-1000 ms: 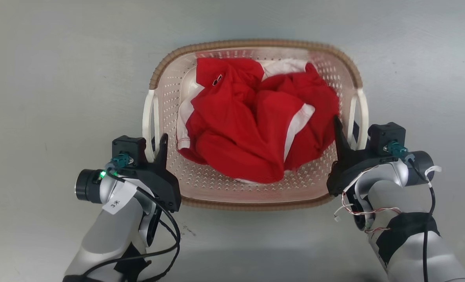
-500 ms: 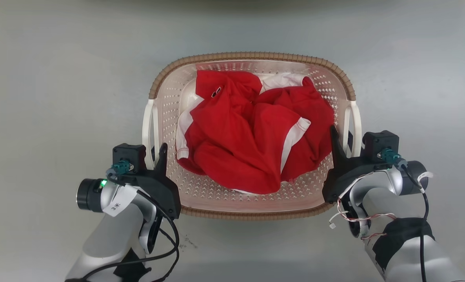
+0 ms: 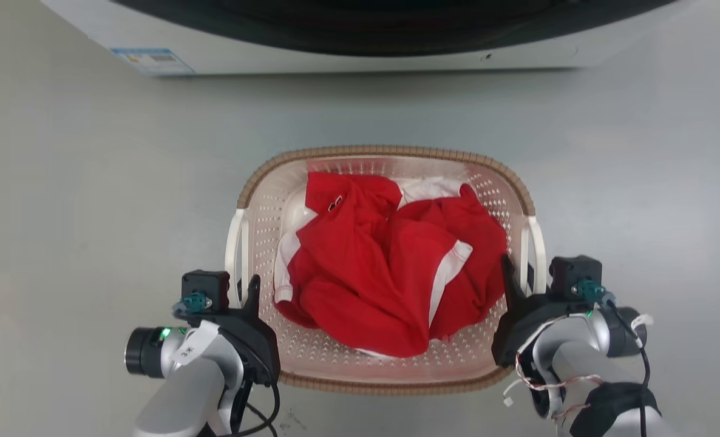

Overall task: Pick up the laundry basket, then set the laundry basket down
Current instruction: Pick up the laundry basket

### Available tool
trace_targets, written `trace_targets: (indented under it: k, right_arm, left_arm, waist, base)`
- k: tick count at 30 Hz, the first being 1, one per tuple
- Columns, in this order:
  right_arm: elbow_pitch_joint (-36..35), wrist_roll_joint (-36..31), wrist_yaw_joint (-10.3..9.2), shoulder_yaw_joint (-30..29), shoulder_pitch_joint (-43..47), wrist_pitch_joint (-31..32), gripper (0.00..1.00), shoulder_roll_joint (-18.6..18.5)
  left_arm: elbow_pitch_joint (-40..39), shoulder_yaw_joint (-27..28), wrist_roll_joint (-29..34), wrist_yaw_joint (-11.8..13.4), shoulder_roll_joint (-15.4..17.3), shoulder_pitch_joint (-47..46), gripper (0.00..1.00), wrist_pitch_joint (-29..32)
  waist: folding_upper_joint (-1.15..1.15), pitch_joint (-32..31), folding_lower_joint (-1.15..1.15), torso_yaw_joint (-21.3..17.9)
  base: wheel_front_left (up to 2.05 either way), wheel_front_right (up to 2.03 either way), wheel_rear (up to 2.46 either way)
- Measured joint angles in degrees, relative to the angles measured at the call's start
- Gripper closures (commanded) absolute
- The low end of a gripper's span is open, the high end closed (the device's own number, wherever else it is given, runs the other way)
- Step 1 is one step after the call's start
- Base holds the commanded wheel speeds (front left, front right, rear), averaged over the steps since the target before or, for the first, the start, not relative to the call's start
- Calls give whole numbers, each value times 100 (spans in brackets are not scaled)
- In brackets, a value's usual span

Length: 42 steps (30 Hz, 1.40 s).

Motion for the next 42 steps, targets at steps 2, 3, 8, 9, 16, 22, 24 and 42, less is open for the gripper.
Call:
trace_targets:
  k: [2,3,8,9,16,22,24,42]
  right_arm:
    - [10,124,0,81,107,55,100,3]
    - [14,190,-1,136,149,103,100,4]
    - [-13,541,-1,470,397,388,100,8]
    - [-19,609,0,537,436,452,100,8]
    - [26,972,0,861,706,844,100,10]
    - [91,1223,0,1095,1038,1165,100,19]
    - [98,1329,0,1174,1134,1252,100,19]
    - [213,2073,-3,1744,2142,1836,100,32]
  left_arm:
    - [53,-51,-19,-1,-8,66,100,1]
    - [79,-85,-40,-2,-9,97,100,5]
    - [244,-158,-155,-55,-5,281,100,145]
    - [278,-174,-183,-56,-7,324,100,183]
    - [434,-285,-426,-105,-7,605,100,428]
    - [527,-452,-512,-151,-14,947,100,670]
    - [527,-515,-579,-151,-11,1082,100,739]
    - [554,-918,-1084,-148,-5,2207,100,1247]
  waist:
    - [0,-160,0,-7]
    - [0,-239,0,-10]
    - [0,-649,0,-30]
    - [0,-731,0,-35]
    - [0,-1318,-1,-86]
    - [0,-1828,0,-132]
    - [0,-1999,0,-144]
    - [-1,-3534,0,-189]
  base:
    - [0,0,0]
    - [0,0,0]
    - [0,0,0]
    - [0,0,0]
    - [0,0,0]
    - [0,0,0]
    - [0,0,0]
    - [0,0,0]
